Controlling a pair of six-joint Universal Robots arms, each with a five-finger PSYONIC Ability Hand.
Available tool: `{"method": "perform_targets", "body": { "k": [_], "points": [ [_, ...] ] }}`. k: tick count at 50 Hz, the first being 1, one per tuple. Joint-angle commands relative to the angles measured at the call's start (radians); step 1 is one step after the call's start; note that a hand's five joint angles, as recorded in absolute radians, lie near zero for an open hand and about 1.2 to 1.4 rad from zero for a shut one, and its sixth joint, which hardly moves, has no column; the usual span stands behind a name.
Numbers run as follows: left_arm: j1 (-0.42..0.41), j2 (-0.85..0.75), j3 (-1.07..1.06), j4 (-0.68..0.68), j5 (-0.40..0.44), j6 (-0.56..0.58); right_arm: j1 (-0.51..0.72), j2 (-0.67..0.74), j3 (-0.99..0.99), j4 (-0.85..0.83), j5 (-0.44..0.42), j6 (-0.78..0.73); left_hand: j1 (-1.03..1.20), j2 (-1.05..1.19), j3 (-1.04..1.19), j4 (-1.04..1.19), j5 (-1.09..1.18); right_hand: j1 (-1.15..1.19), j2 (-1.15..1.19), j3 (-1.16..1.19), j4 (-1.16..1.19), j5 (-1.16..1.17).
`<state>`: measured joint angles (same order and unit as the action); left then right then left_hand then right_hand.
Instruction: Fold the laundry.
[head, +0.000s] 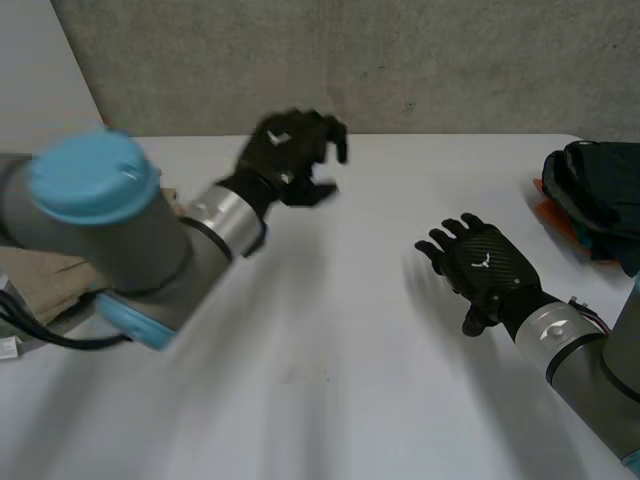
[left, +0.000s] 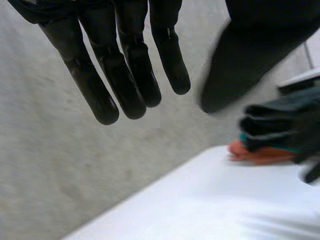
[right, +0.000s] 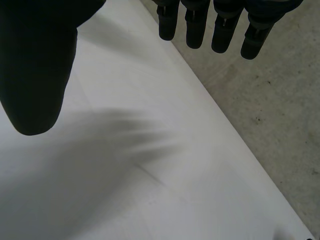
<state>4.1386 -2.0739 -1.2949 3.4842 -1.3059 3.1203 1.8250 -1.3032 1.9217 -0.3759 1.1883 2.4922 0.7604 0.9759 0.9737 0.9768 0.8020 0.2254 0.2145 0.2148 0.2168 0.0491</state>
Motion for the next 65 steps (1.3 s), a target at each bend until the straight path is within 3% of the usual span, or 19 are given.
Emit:
{"method": "perform_targets", "body": {
  "k": [1, 6, 9, 14, 18, 25, 28, 29, 30, 36, 40, 48, 54, 63, 64, 65],
  "points": [
    [0.028, -0.019, 0.005, -0.017, -0.127, 0.061, -0.010, 0.001, -0.004, 0.000, -0.003, 0.043, -0.485, -0.701, -0.698, -0.702, -0.701, -0.051, -0.040, -0.040, -0.042, -0.049],
    [0.197, 0.052, -0.030, -0.072, -0.297, 0.310, -0.007, 0.001, -0.007, 0.000, -0.003, 0.043, -0.552, -0.768, -0.766, -0.769, -0.769, -0.051, -0.040, -0.040, -0.042, -0.049],
    [0.268, 0.043, -0.037, -0.079, -0.331, 0.431, -0.006, 0.004, -0.007, 0.000, -0.003, 0.043, -0.573, -0.789, -0.787, -0.790, -0.789, -0.051, -0.040, -0.040, -0.042, -0.049],
    [0.463, -0.055, -0.026, -0.074, -0.335, 0.612, -0.006, 0.012, -0.007, 0.000, -0.003, 0.042, -0.573, -0.789, -0.787, -0.790, -0.789, -0.051, -0.040, -0.040, -0.042, -0.049],
    [0.564, -0.162, 0.026, -0.071, -0.300, 0.633, -0.006, 0.013, -0.007, 0.002, -0.003, 0.043, -0.573, -0.789, -0.787, -0.790, -0.789, -0.051, -0.040, -0.040, -0.042, -0.049],
    [0.643, -0.313, 0.126, -0.073, -0.223, 0.641, -0.006, 0.019, -0.007, 0.000, -0.003, 0.043, -0.527, -0.742, -0.740, -0.743, -0.743, -0.051, -0.040, -0.040, -0.042, -0.049],
    [0.657, -0.347, 0.137, -0.071, -0.214, 0.636, -0.006, 0.027, -0.007, 0.000, -0.003, 0.043, -0.155, -0.371, -0.369, -0.372, -0.371, -0.051, -0.040, -0.040, -0.042, -0.049],
    [0.654, -0.347, 0.134, -0.070, -0.213, 0.633, -0.006, 0.028, -0.007, 0.000, -0.003, 0.043, 0.094, -0.122, -0.120, -0.123, -0.123, -0.051, -0.040, -0.040, -0.042, -0.049],
    [0.647, -0.341, 0.126, -0.060, -0.205, 0.621, -0.007, 0.028, -0.007, 0.000, -0.003, 0.043, 0.630, 0.415, 0.417, 0.414, 0.414, -0.051, -0.040, -0.040, -0.042, -0.049],
    [0.557, -0.192, 0.046, 0.019, -0.193, 0.494, -0.007, 0.028, -0.007, 0.000, 0.001, 0.043, 0.636, 0.420, 0.423, 0.419, 0.420, -0.051, -0.040, -0.040, -0.042, -0.049],
    [0.467, -0.046, -0.027, 0.102, -0.194, 0.305, -0.007, 0.028, -0.007, 0.000, 0.001, 0.043, 0.636, 0.420, 0.423, 0.419, 0.420, -0.051, -0.040, -0.040, -0.042, -0.049],
    [0.200, 0.126, -0.029, 0.044, -0.176, 0.037, -0.006, 0.028, -0.007, 0.000, 0.002, 0.045, 0.636, 0.420, 0.423, 0.419, 0.420, -0.051, -0.040, -0.040, -0.042, -0.049],
    [0.034, 0.065, -0.014, 0.016, -0.118, 0.001, -0.010, 0.024, -0.009, 0.000, 0.007, 0.051, 0.636, 0.420, 0.423, 0.419, 0.420, -0.051, -0.040, -0.040, -0.042, -0.049],
    [-0.070, -0.080, 0.000, -0.060, -0.078, 0.017, -0.053, -0.001, -0.023, -0.001, 0.040, 0.132, 0.636, 0.420, 0.423, 0.419, 0.420, -0.051, -0.040, -0.040, -0.042, -0.049],
    [-0.070, -0.083, 0.000, -0.065, -0.079, 0.017, -0.067, -0.002, -0.032, 0.000, 0.047, 0.163, 0.485, 0.270, 0.272, 0.269, 0.269, -0.051, -0.040, -0.040, -0.042, -0.049],
    [-0.072, -0.087, -0.003, -0.068, -0.078, 0.017, -0.072, -0.001, -0.036, 0.002, 0.050, 0.177, 0.083, -0.133, -0.131, -0.134, -0.134, -0.051, -0.040, -0.040, -0.042, -0.049]
  ]
}}
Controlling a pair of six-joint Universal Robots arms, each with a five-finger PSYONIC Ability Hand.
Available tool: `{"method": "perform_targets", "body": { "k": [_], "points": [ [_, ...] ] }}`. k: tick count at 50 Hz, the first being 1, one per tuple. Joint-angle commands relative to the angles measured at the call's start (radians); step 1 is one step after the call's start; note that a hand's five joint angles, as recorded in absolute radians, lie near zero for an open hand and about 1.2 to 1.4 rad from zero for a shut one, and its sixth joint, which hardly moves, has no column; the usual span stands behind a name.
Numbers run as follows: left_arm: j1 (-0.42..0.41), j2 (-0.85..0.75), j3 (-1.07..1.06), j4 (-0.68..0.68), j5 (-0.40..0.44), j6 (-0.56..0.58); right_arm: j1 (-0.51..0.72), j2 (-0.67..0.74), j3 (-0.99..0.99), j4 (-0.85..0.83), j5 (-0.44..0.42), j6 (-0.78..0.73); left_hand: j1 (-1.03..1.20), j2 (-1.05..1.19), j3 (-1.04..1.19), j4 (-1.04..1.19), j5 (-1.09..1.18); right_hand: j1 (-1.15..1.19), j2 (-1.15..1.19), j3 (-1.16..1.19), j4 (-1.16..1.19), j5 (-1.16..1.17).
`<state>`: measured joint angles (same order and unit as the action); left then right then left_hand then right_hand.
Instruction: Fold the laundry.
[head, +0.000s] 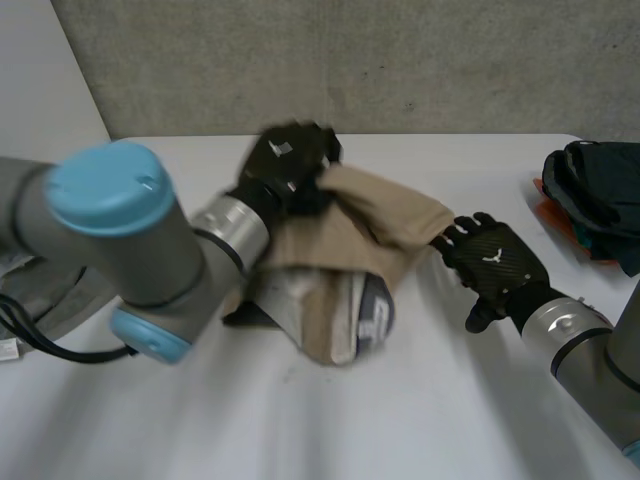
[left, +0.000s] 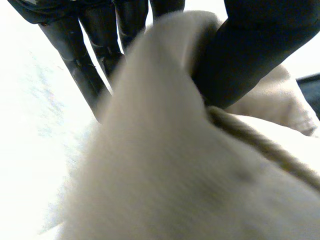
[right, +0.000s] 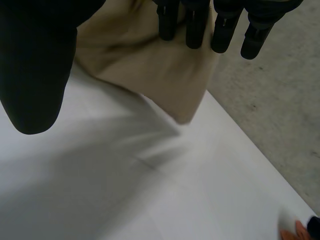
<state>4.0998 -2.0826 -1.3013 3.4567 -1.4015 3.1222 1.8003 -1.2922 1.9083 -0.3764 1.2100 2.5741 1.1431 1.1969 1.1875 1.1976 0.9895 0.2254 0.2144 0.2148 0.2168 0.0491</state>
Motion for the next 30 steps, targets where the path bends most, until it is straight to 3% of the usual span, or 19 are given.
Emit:
{"method": "perform_targets", "body": {
  "k": [1, 2, 8, 12, 22, 25, 30],
  "points": [
    [-0.035, -0.079, -0.004, -0.045, 0.018, 0.016, -0.051, -0.013, -0.031, 0.008, 0.028, 0.109, -0.842, -0.896, -0.886, -0.896, -0.863, -0.051, -0.040, -0.040, -0.042, -0.049],
    [-0.036, -0.076, -0.009, -0.050, 0.018, 0.016, -0.056, -0.013, -0.038, 0.011, 0.029, 0.126, -0.969, -1.022, -1.013, -1.023, -0.990, -0.051, -0.040, -0.040, -0.042, -0.049],
    [-0.019, 0.067, -0.058, -0.120, 0.012, 0.000, -0.088, -0.044, -0.078, 0.071, 0.029, 0.189, -0.968, -1.022, -1.012, -1.022, -0.989, -0.051, -0.040, -0.040, -0.042, -0.049],
    [0.045, 0.183, -0.134, -0.143, 0.004, 0.004, -0.101, -0.104, -0.101, 0.149, 0.028, 0.187, -0.962, -1.016, -1.006, -1.016, -0.983, -0.051, -0.040, -0.040, -0.042, -0.049],
    [0.140, 0.360, -0.369, -0.162, -0.001, 0.018, -0.098, -0.225, -0.158, 0.278, -0.009, 0.103, -0.947, -1.001, -0.992, -1.002, -0.968, -0.051, -0.040, -0.040, -0.042, -0.049],
    [0.140, 0.384, -0.430, -0.168, -0.001, 0.018, -0.099, -0.208, -0.167, 0.277, -0.038, 0.054, -0.941, -0.995, -0.986, -0.996, -0.962, -0.051, -0.040, -0.040, -0.042, -0.049],
    [0.134, 0.398, -0.481, -0.171, -0.002, 0.016, -0.090, -0.045, -0.225, 0.286, -0.130, -0.101, -0.941, -0.995, -0.986, -0.996, -0.962, -0.051, -0.040, -0.040, -0.042, -0.049]
  ]
}}
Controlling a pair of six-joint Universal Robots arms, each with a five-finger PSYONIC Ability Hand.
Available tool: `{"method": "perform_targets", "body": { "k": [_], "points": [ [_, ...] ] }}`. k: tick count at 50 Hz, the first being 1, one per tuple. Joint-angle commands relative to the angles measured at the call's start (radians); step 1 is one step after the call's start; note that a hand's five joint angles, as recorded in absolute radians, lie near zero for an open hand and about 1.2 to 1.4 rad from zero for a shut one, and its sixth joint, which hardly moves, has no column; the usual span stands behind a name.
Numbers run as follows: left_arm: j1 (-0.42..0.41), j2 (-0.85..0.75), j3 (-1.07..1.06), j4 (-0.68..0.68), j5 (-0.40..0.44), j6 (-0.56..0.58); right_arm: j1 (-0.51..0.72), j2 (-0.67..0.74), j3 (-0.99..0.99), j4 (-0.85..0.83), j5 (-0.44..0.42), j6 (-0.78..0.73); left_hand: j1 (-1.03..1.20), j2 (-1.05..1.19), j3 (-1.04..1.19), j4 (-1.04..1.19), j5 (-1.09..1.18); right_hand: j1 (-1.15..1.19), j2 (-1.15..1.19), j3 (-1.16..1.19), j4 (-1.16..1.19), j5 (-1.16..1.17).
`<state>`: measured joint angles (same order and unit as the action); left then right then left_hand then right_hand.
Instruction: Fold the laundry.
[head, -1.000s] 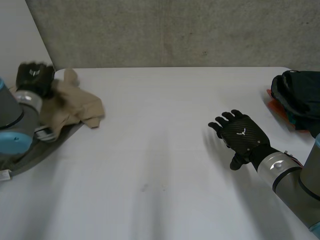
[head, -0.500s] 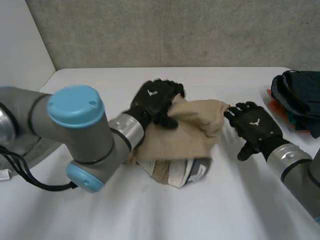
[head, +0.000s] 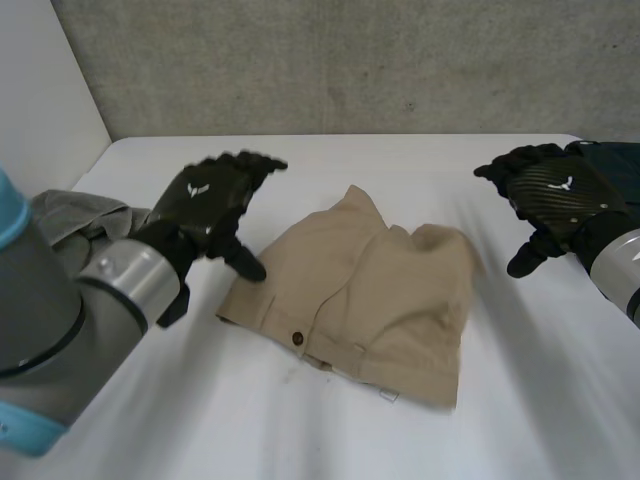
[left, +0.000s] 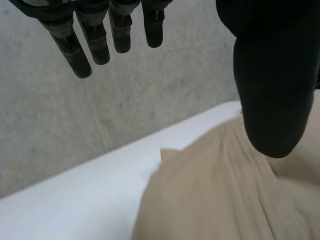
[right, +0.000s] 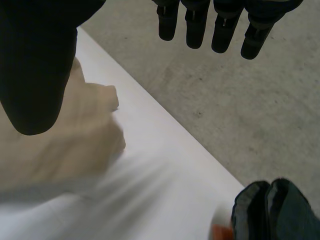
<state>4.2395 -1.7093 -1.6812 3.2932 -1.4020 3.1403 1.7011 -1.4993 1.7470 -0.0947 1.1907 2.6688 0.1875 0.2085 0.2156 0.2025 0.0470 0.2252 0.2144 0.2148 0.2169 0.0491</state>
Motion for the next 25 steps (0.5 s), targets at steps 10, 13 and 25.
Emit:
{"method": "perform_targets", "body": {
  "k": [10, 13, 25],
  "points": [
    [-0.098, -0.010, -0.132, 0.013, -0.064, 0.003, 0.009, 0.327, -0.164, 0.012, -0.112, -0.303, 0.035, 0.014, 0.007, 0.020, 0.001, -0.051, -0.040, -0.040, -0.042, -0.049],
    [-0.089, -0.029, -0.106, 0.026, -0.103, 0.003, 0.009, 0.318, -0.135, 0.013, -0.106, -0.297, 0.050, 0.029, 0.021, 0.035, 0.016, -0.051, -0.040, -0.040, -0.042, -0.049],
    [0.074, -0.282, 0.129, 0.007, -0.103, 0.242, 0.023, 0.002, 0.083, 0.096, 0.061, 0.014, 0.035, 0.014, 0.007, 0.020, 0.001, -0.051, -0.040, -0.040, -0.042, -0.049]
  ]
}}
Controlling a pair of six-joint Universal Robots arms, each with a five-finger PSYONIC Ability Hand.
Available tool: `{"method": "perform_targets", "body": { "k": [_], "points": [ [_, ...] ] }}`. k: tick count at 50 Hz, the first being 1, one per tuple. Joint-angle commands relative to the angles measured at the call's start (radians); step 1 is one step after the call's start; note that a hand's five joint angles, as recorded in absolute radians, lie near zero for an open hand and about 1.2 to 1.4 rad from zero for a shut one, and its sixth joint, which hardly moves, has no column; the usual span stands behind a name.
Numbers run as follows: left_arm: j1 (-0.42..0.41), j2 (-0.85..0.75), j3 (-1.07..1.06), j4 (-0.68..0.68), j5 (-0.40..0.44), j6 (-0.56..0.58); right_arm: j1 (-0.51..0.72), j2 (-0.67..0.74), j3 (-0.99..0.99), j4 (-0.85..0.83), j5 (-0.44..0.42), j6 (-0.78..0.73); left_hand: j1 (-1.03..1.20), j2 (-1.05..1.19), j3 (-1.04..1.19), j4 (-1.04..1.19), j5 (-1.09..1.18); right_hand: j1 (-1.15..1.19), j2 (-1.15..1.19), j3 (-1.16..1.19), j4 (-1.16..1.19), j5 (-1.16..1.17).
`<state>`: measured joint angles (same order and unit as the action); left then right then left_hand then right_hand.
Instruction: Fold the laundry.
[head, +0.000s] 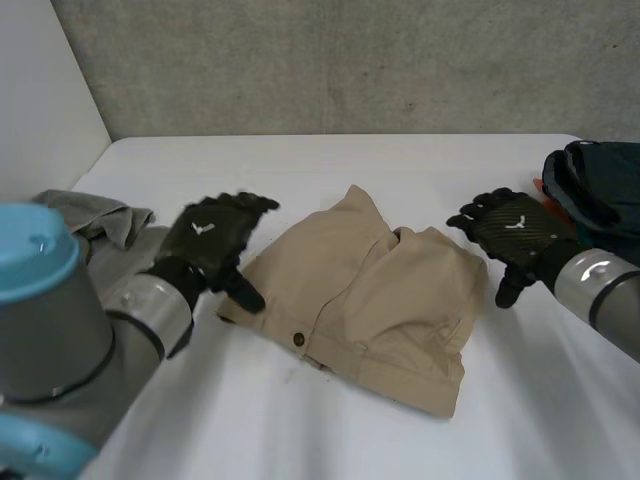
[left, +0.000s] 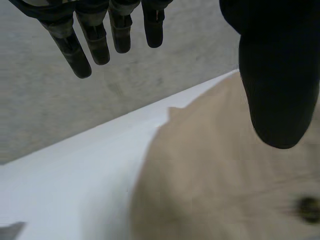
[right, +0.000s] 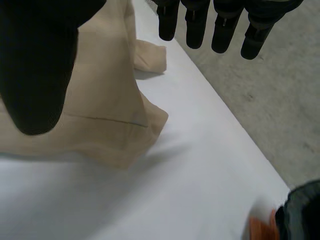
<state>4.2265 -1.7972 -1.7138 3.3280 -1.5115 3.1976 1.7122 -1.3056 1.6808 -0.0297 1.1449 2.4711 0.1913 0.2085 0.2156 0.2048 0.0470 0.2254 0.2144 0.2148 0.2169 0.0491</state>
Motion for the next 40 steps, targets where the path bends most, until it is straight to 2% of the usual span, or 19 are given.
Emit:
{"method": "perform_targets", "body": {
  "k": [1, 6, 12, 15, 16, 17, 18, 19, 20, 24, 27, 34, 35, 40],
  "points": [
    [0.087, -0.244, 0.201, -0.050, 0.008, 0.220, 0.017, -0.202, 0.161, 0.019, 0.114, 0.242, 0.031, 0.014, 0.007, 0.018, 0.001, -0.051, -0.040, -0.040, -0.042, -0.049],
    [0.084, -0.384, 0.328, -0.142, 0.008, 0.258, 0.076, -0.138, 0.174, -0.088, 0.154, 0.394, 0.037, 0.020, 0.013, 0.023, 0.007, -0.051, -0.040, -0.040, -0.042, -0.049],
    [0.073, -0.461, 0.414, -0.252, 0.010, 0.262, 0.109, 0.084, 0.097, -0.128, 0.187, 0.436, 0.066, 0.049, 0.042, 0.053, 0.036, -0.051, -0.040, -0.040, -0.042, -0.049],
    [0.072, -0.493, 0.433, -0.277, 0.008, 0.263, 0.109, 0.141, 0.053, -0.137, 0.200, 0.430, 0.280, 0.263, 0.255, 0.266, 0.249, 0.002, 0.013, 0.012, 0.010, 0.003],
    [0.070, -0.498, 0.434, -0.277, 0.005, 0.265, 0.109, 0.158, 0.034, -0.141, 0.208, 0.428, 0.403, 0.385, 0.378, 0.389, 0.372, 0.213, 0.224, 0.223, 0.221, 0.214],
    [0.067, -0.499, 0.441, -0.275, 0.002, 0.263, 0.109, 0.172, 0.021, -0.144, 0.213, 0.428, 0.770, 0.753, 0.746, 0.757, 0.740, 0.389, 0.400, 0.400, 0.398, 0.391],
    [0.064, -0.498, 0.442, -0.275, 0.001, 0.259, 0.107, 0.187, 0.002, -0.150, 0.220, 0.428, 0.977, 0.960, 0.953, 0.964, 0.947, 0.597, 0.608, 0.608, 0.606, 0.599],
    [0.063, -0.498, 0.444, -0.272, 0.001, 0.257, 0.107, 0.212, -0.036, -0.166, 0.239, 0.428, 1.168, 1.151, 1.144, 1.155, 1.138, 1.082, 1.093, 1.092, 1.090, 1.084],
    [0.059, -0.498, 0.447, -0.269, 0.001, 0.255, 0.107, 0.221, -0.056, -0.174, 0.248, 0.427, 1.205, 1.187, 1.180, 1.191, 1.174, 1.170, 1.181, 1.181, 1.178, 1.172],
    [0.046, -0.472, 0.448, -0.226, -0.027, 0.242, 0.110, 0.246, -0.180, -0.219, 0.274, 0.407, 1.205, 1.188, 1.181, 1.191, 1.175, 1.171, 1.182, 1.181, 1.179, 1.173],
    [0.001, -0.384, 0.427, -0.222, -0.067, 0.200, 0.118, 0.282, -0.309, -0.228, 0.279, 0.362, 1.205, 1.188, 1.181, 1.191, 1.175, 1.171, 1.182, 1.181, 1.179, 1.173],
    [-0.098, -0.211, 0.315, -0.225, -0.116, 0.024, 0.170, 0.449, -0.639, -0.237, 0.263, 0.313, 1.205, 1.188, 1.181, 1.191, 1.175, 1.171, 1.182, 1.181, 1.179, 1.173],
    [-0.114, -0.193, 0.303, -0.225, -0.115, 0.003, 0.182, 0.489, -0.709, -0.251, 0.250, 0.315, 1.205, 1.188, 1.181, 1.191, 1.175, 1.171, 1.182, 1.181, 1.179, 1.173],
    [-0.250, -0.146, 0.247, -0.214, -0.111, -0.114, 0.214, 0.585, -0.811, -0.360, 0.155, 0.330, 1.205, 1.188, 1.181, 1.191, 1.175, 1.171, 1.182, 1.181, 1.179, 1.173]
  ]
}}
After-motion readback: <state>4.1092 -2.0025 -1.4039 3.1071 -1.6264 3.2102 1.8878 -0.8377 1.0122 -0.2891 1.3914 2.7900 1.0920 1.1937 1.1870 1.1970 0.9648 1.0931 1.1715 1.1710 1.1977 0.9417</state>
